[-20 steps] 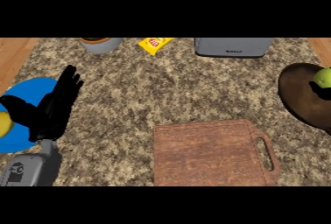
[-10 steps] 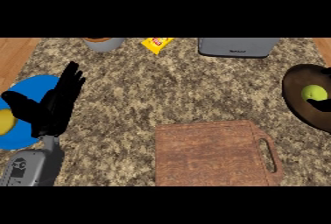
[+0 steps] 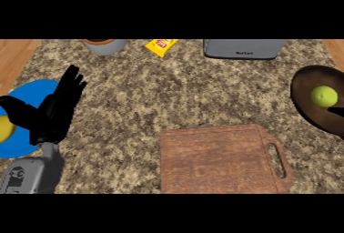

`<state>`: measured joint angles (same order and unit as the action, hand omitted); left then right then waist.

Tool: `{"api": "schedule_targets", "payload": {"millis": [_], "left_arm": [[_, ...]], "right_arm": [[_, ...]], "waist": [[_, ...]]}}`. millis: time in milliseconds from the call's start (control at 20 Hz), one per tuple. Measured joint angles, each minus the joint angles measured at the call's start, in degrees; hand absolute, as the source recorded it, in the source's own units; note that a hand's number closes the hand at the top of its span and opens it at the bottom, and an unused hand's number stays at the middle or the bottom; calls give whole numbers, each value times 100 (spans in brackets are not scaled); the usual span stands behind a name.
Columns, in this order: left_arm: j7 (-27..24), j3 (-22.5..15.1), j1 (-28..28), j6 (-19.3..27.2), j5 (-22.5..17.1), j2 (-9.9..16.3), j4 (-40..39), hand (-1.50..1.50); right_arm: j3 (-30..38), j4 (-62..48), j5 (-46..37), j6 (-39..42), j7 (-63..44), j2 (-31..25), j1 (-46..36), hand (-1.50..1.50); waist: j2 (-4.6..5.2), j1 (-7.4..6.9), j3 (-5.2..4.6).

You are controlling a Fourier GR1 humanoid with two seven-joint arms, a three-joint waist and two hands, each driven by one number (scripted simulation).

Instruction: Pick the pear from the cutting board and place it in the pan

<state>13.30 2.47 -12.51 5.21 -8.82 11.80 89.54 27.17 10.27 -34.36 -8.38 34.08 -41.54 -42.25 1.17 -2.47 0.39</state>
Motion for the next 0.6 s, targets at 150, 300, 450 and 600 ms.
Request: {"api": "schedule_targets", "payload": {"millis": [150, 300, 450, 600], "left_arm": [[-37, 17, 109, -45, -18, 18, 39, 0], [-19, -6, 126, 6, 17, -22, 73, 0], [-36, 21, 155, 27, 16, -36, 73, 0], [-29, 31, 288, 16, 3, -30, 186, 0]], "right_arm": [[433, -101, 458, 494, 314, -195, 102, -150], [821, -231, 870, 1123, 467, -465, 201, -150], [1141, -337, 1213, 1855, 718, -824, 472, -150], [1354, -415, 1457, 2640, 996, -1105, 789, -150]], "waist": [[-11, 30, 1], [-16, 68, 3], [-23, 121, 4], [-35, 129, 7]]}}
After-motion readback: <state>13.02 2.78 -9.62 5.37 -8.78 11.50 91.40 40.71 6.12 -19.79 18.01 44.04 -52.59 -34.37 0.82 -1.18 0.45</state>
